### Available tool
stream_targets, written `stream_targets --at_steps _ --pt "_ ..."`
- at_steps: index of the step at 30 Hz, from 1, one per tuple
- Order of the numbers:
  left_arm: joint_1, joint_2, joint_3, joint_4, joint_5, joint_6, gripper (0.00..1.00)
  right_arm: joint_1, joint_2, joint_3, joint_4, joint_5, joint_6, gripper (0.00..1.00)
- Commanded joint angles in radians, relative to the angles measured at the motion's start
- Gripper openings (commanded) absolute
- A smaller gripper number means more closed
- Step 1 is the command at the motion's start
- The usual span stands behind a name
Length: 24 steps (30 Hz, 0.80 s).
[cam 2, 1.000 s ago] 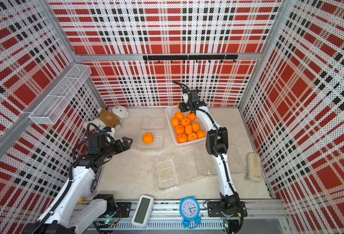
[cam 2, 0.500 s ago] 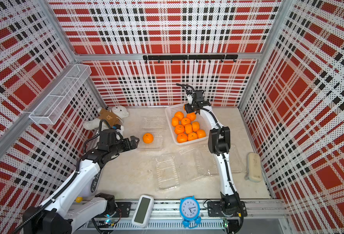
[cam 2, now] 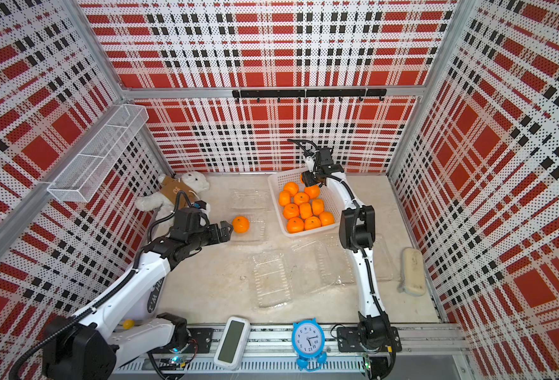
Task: Take oranges out of containers
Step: Place the orange in the basket.
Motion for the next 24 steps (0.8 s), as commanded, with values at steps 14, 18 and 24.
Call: stream_targets --at_steps 14,18,24 --pt "-0.05 0.011 0.028 0.021 -0.045 0.009 1.0 -0.003 -0.096 -0.12 0.035 -0.034 0.059 0.91" --pt "-0.051 0.004 0.025 0.024 -0.05 0.009 0.99 0.001 -0.156 -0.145 0.046 -0.048 0.087 0.9" --pt "-0.053 -0.027 0.014 0.028 -0.071 0.028 0.99 0.055 -0.327 -0.296 0.084 -0.02 0.132 0.91"
